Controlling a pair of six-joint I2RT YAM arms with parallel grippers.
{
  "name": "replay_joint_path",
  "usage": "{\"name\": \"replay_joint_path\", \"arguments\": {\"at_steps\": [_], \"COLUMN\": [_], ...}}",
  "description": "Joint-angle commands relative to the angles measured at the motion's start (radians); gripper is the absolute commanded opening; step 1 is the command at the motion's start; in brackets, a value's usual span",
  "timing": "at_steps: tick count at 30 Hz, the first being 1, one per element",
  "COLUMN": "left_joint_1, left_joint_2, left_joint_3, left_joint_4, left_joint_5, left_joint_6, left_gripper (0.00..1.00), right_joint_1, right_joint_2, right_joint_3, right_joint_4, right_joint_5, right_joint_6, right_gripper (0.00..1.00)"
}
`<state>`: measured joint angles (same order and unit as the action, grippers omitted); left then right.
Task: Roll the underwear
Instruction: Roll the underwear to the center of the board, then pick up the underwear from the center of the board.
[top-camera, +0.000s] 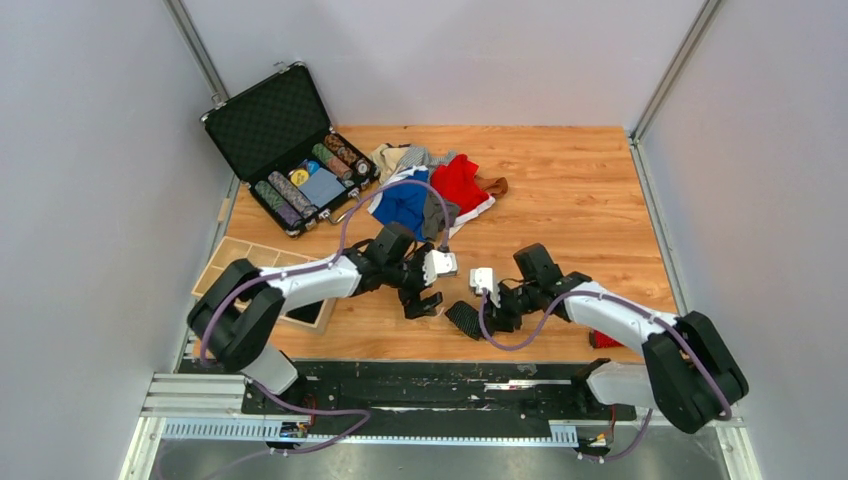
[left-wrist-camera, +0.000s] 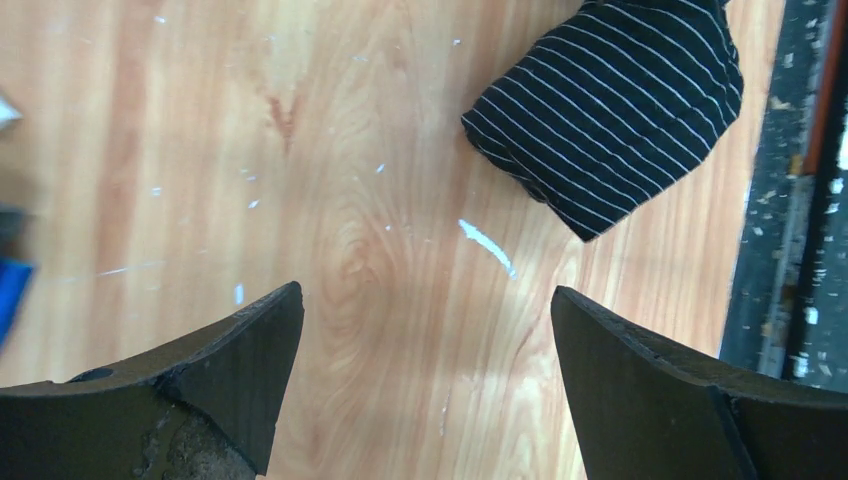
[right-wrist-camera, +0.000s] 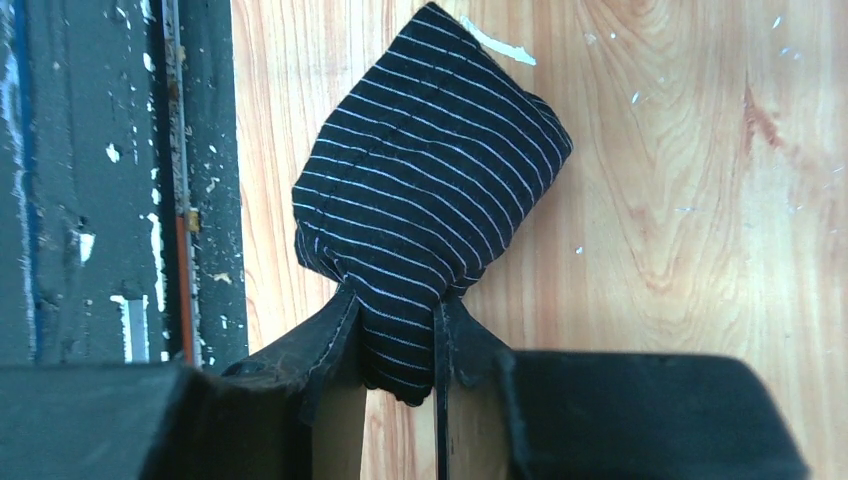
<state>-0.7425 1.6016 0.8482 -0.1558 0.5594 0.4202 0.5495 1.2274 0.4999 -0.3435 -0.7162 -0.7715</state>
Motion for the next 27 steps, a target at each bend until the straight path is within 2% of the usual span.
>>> {"name": "replay_joint_path", "arguments": {"at_steps": [1,4,8,14,22,27], "left_joint_1": [-0.090,-0.160,-0.253,-0.318,-0.321,-0.321], "left_joint_2": [-0.178,-0.220,-0.185,-0.019,0.072,0.084], "left_joint_3": [-0.091,-0.160,-0.181,-0.143,-0.149,-0.139], "left_joint_4": [0.213,0.286,0.369,0.500,0.531,0.550], "left_joint_5": [-0.222,-0.222,-0.210,-0.281,-0.338,-0.324], "left_joint_6": [0.118,0.317,0.463,0.488,0.523,0.506], "left_gripper": [1.00,1.00,1.00,1.00,0.90,0.83], "right_joint_1": [-0.050,-0.118,-0.206,-0.283,-0.334,-0.360], "right_joint_2": [0.127,0.262,0.471,0.739,0.916,1.001], "right_joint_3": [0.048,0.133,0.307,0.530,0.679,0.743], "right_joint_4": [-0.185,-0.224,-0.362,-0.577,-0.724,-0.777], "right_joint_5": [-0.101,-0.142,-0.225,-0.307,-0.345,-0.365], "right_joint_6": [0.045,0.039,0.039,0.020,0.024,0.053], "right_gripper": [0.00,0.00,0.00,0.00,0.00,0.00]}}
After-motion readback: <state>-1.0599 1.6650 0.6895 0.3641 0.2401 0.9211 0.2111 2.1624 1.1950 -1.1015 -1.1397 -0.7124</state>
